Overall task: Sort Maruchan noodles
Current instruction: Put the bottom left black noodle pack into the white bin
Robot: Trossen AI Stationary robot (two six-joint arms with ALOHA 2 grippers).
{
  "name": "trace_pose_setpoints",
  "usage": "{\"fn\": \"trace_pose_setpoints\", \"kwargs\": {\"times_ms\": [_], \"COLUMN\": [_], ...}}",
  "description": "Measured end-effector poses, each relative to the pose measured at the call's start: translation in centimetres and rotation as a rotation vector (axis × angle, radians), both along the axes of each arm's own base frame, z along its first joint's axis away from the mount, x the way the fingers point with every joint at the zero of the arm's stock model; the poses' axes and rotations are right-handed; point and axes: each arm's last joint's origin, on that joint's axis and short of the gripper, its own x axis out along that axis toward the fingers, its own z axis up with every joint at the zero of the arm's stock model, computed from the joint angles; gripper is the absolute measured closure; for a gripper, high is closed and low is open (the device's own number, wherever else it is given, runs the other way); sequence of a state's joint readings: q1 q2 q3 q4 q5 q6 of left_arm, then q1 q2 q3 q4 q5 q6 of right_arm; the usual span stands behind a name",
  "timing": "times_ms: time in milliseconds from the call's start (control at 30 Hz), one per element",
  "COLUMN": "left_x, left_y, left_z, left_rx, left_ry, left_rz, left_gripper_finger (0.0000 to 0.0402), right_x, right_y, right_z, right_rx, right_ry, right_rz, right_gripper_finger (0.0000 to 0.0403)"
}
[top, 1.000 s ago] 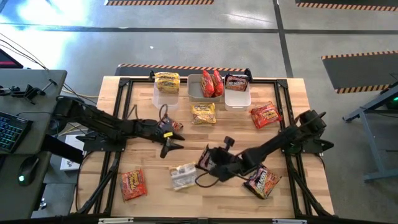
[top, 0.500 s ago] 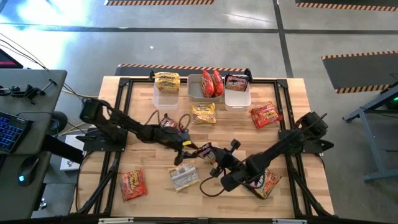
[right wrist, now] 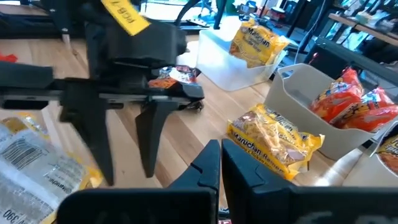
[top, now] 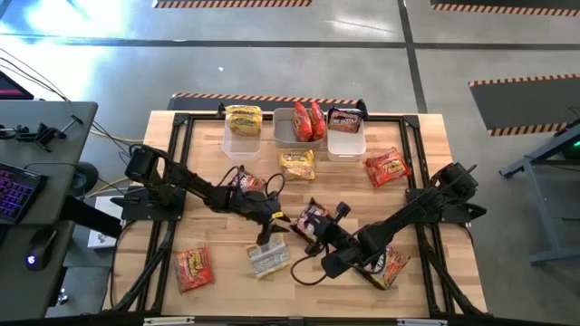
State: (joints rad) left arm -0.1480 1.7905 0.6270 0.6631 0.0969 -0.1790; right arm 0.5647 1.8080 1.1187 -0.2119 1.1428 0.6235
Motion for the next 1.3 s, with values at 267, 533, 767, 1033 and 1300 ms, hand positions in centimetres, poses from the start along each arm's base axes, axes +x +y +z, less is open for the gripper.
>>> {"fn": "trace_pose_setpoints", "kwargs": {"times_ms": [267,533,767,1033,1300], "left_x": [0.3,1.8,3.5,4.4,4.6], "left_y": [0.1,-0.7,-2.0,-1.8,-1.8], "left_z": [0.0,0.2,-2.0,-1.9,-1.4], "left_rx": [-0.059,0.157,0.247,0.305,0.403], "left_ry": [0.063,0.109,0.146,0.126,0.068], "left_rz": [0.064,0.039,-0.039,-0.018,-0.069], "left_gripper_finger": [0.0211,0.0176,0.0190,0.0289,0.0395], "right_x": [0.4,0.8,0.9,-0.1,-2.5], "right_y": [-0.7,-1.3,-1.2,-1.2,-0.8], "right_z": [-0.2,-0.3,-0.4,0.4,0.7], "right_rx": [0.011,0.033,0.057,0.078,0.035], "right_ry": [0.054,0.087,0.146,0.218,0.279], "right_rz": [0.024,0.043,0.119,0.168,0.197], "right_gripper_finger": [0.0403,0.0403,0.0403,0.0402,0.0403]}}
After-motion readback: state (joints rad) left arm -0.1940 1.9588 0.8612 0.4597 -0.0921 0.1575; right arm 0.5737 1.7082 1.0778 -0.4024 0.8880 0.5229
